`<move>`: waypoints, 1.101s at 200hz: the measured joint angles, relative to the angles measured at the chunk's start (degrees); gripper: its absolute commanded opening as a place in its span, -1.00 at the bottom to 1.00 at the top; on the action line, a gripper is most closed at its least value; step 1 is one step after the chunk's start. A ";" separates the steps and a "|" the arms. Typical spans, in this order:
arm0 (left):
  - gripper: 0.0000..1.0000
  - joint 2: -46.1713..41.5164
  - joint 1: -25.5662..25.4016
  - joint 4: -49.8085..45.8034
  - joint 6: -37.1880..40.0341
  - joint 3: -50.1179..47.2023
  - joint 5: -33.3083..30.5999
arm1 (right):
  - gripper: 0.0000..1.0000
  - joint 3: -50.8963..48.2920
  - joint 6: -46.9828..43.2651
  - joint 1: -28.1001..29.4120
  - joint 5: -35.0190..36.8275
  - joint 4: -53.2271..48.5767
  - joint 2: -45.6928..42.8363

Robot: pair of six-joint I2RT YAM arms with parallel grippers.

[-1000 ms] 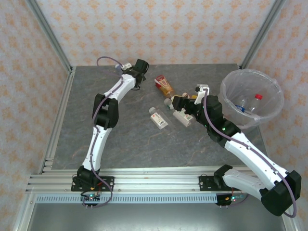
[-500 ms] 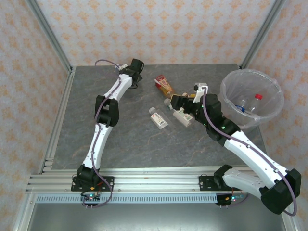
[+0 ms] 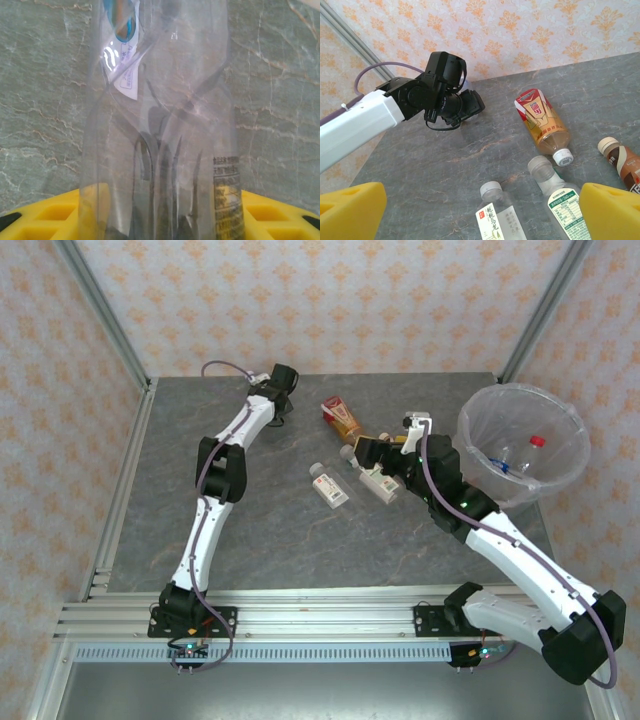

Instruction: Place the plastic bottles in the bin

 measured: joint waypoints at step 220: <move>-0.15 -56.96 -13.53 27.71 9.99 -64.65 16.87 | 0.98 -1.66 10.47 0.00 5.38 2.86 5.18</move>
